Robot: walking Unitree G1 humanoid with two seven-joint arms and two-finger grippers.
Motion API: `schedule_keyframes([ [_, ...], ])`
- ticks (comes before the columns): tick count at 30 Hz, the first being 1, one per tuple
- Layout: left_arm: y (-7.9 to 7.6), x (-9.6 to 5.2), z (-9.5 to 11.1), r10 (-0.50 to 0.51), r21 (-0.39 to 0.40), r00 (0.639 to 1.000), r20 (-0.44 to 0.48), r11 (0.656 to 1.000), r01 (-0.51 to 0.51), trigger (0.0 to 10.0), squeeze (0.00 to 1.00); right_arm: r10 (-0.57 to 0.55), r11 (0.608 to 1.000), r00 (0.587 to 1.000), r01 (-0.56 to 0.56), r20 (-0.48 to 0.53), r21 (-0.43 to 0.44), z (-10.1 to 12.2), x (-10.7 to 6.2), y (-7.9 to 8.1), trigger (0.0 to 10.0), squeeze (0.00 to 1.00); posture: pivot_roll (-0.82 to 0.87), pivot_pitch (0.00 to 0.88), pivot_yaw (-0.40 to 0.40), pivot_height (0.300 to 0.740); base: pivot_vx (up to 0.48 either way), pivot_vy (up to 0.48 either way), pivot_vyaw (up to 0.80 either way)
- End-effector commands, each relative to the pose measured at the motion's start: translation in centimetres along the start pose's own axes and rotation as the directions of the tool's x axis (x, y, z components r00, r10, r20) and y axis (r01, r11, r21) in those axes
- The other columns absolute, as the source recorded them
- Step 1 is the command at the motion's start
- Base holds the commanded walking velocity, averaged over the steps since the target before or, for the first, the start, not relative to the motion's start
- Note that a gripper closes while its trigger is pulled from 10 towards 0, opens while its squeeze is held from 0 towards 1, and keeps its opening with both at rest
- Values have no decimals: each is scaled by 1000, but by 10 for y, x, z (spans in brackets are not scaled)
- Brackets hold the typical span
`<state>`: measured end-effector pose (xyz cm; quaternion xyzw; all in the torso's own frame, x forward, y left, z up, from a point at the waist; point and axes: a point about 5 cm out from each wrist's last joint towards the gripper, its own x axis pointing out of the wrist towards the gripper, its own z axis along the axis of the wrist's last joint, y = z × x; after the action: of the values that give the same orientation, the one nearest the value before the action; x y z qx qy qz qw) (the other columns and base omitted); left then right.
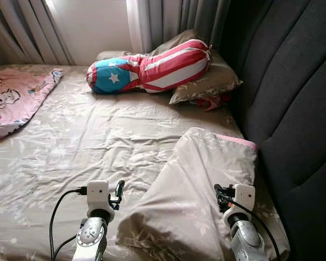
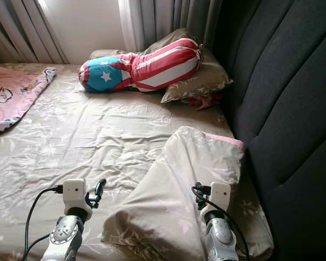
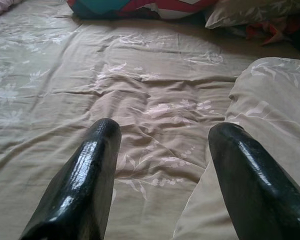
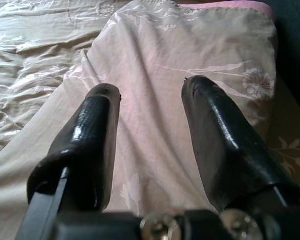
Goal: Clean up the room
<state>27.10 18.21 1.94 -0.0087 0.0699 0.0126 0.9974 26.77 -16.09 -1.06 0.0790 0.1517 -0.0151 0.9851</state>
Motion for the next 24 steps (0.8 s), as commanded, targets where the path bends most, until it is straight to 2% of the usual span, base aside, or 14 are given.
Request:
schedule_keyframes([
  [1, -2, 0, 0, -10, 5, 1000, 3, 1000, 10, 10000, 0, 2, 1000, 1000, -2, -8, -13, 0, 0, 0, 10000, 0, -10, 36, -61, 687, 0, 0, 0],
  [5, -2, -1, 0, -12, 5, 1000, 0, 1000, 12, 10000, 0, 1, 1000, 1000, -1, -10, -16, 0, 0, 1, 10000, 0, -9, 35, -61, 667, 0, 0, 0],
  [20, -4, -1, -1, -23, 2, 1000, -3, 1000, 23, 10000, 0, -2, 1000, 1000, 2, -1, -13, 0, 0, 2, 10000, 0, -10, 30, -60, 667, 0, 0, 0],
  [24, -4, 0, -1, -22, 2, 1000, -3, 1000, 22, 10000, 0, -6, 1000, 1000, 6, -5, -19, 1, 1, 1, 10000, 0, -9, 33, -61, 650, 0, 0, 0],
])
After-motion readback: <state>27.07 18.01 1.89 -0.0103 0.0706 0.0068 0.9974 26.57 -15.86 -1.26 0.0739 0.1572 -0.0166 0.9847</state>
